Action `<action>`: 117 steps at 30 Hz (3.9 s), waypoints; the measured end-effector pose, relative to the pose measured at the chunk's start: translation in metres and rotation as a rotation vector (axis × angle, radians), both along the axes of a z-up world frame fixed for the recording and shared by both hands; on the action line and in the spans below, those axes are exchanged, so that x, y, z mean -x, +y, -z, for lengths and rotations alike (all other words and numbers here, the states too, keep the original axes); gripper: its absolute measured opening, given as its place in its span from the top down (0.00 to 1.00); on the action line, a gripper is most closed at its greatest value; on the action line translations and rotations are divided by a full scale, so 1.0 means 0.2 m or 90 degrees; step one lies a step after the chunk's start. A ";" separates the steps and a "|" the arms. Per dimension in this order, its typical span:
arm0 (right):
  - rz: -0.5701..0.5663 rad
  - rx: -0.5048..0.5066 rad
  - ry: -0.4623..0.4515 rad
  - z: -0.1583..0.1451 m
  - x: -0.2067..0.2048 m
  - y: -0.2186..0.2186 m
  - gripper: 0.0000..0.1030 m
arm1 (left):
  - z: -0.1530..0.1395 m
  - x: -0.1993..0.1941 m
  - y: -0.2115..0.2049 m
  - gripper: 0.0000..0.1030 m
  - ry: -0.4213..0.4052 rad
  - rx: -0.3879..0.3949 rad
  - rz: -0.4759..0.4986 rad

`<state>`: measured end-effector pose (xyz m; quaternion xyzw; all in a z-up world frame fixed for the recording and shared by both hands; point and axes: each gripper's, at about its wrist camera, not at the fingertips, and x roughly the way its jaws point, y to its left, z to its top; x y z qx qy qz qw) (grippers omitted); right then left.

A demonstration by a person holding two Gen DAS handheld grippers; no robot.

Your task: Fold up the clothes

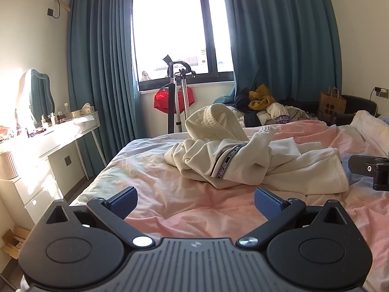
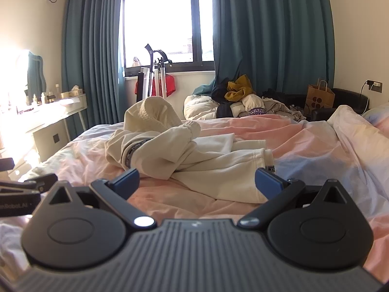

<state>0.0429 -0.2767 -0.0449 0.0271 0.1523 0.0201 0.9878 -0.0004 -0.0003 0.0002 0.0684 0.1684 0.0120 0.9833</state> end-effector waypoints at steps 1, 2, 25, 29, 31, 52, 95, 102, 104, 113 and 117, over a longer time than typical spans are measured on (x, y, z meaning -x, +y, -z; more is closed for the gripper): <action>-0.001 -0.003 0.003 0.00 0.00 -0.01 0.00 | 0.00 0.00 0.00 0.00 0.002 0.002 0.000; -0.001 -0.007 0.005 0.00 0.00 -0.01 0.00 | 0.01 0.01 -0.01 0.00 0.005 0.001 -0.001; 0.000 -0.007 0.013 0.02 -0.01 0.00 0.00 | 0.04 -0.02 0.02 0.00 0.014 0.024 0.002; 0.003 -0.007 0.014 0.02 -0.01 0.00 0.00 | 0.04 -0.01 0.02 0.00 0.013 0.031 0.010; 0.004 -0.011 0.015 0.02 -0.01 -0.01 0.00 | 0.04 -0.01 0.01 0.00 0.010 0.018 0.005; 0.005 0.013 0.002 0.01 0.01 0.01 0.00 | 0.06 -0.02 -0.02 0.00 0.016 0.007 0.019; 0.121 -0.254 0.142 0.44 -0.49 -0.43 0.00 | 0.40 -1.76 -0.74 0.85 0.130 -0.122 0.057; 0.113 -0.270 0.094 0.36 -0.41 -0.44 0.00 | -0.05 -1.41 -0.49 0.87 0.045 -0.024 0.051; 0.105 -0.263 0.078 0.32 -0.37 -0.43 0.00 | -0.17 -1.28 -0.40 0.88 0.021 -0.001 0.045; 0.076 -0.303 0.067 0.25 -0.27 -0.42 0.00 | -0.34 -0.92 0.03 0.88 -0.012 0.118 -0.018; 0.062 -0.341 0.079 0.25 -0.24 -0.42 0.00 | -0.26 -0.83 0.41 0.88 -0.013 0.230 -0.094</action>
